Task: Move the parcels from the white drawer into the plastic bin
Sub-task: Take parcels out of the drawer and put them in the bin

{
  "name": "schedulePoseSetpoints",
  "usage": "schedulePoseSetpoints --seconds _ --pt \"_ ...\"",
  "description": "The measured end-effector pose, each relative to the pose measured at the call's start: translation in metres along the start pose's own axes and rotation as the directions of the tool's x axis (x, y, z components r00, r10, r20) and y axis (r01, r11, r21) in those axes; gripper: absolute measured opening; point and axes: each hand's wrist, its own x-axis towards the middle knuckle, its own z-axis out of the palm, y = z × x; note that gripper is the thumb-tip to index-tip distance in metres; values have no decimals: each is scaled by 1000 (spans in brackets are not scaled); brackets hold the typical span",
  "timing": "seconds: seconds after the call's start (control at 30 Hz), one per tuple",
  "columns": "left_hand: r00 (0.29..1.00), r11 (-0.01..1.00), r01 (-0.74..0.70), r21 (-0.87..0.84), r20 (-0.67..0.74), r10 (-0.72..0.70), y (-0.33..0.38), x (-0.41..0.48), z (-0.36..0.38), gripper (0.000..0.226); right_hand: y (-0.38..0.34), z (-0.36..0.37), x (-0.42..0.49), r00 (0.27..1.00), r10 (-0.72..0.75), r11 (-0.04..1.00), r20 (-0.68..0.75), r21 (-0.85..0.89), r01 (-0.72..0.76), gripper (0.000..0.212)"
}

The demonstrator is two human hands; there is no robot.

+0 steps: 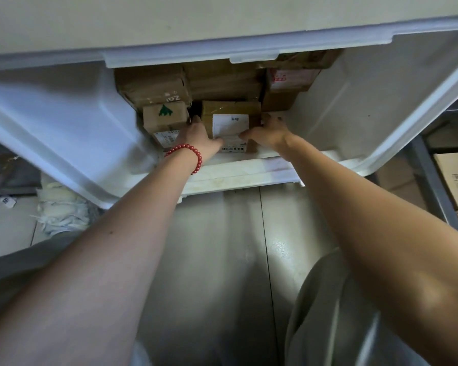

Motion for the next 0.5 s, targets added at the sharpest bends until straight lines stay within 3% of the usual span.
schedulePoseSetpoints --seconds 0.07,0.23,0.5 --pt "999 999 -33 -31 -9 33 -2 -4 -1 45 1 -1 -5 1000 -7 997 19 80 6 56" --pt "998 973 -51 -226 -32 45 -2 -25 -5 42 -17 -10 -24 992 -88 962 -85 252 107 71" --pt "988 937 -141 -318 -108 111 6 -86 -37 37 -30 -21 -95 960 -243 952 -142 157 264 68"
